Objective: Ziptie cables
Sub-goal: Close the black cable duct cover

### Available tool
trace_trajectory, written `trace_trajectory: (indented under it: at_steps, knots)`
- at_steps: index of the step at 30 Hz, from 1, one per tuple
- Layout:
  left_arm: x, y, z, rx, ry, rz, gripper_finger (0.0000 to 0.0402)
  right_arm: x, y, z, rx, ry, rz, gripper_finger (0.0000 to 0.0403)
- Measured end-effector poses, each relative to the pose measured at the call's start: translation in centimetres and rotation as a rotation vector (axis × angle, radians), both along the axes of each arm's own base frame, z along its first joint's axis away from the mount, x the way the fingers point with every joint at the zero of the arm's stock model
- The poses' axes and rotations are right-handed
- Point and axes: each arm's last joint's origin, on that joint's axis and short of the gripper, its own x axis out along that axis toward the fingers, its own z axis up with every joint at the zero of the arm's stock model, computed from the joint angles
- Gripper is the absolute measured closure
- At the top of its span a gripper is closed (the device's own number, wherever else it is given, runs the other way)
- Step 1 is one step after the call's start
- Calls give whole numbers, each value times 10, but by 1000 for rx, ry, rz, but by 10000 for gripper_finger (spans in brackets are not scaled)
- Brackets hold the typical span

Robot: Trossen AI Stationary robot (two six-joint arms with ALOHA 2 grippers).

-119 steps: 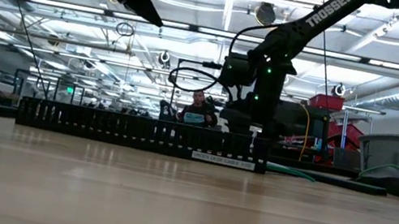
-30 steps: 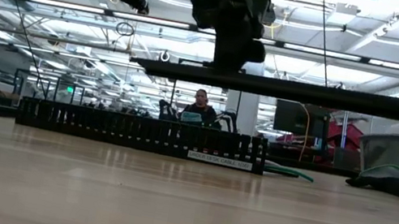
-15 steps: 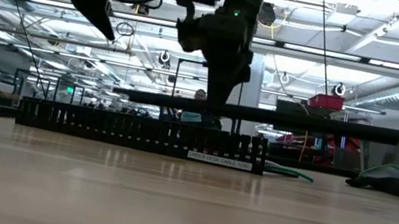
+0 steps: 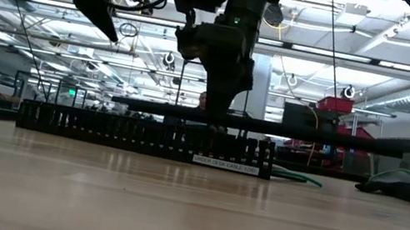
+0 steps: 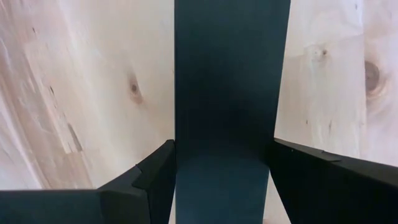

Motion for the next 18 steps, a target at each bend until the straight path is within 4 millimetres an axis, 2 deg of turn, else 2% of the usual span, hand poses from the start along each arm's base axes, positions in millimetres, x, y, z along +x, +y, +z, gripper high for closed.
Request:
trace_trajectory:
  at_steps: [18]
  knots:
    - [0, 0, 0, 0, 0, 0, 402, 6, 0, -3, -12, -46, 56, 206]
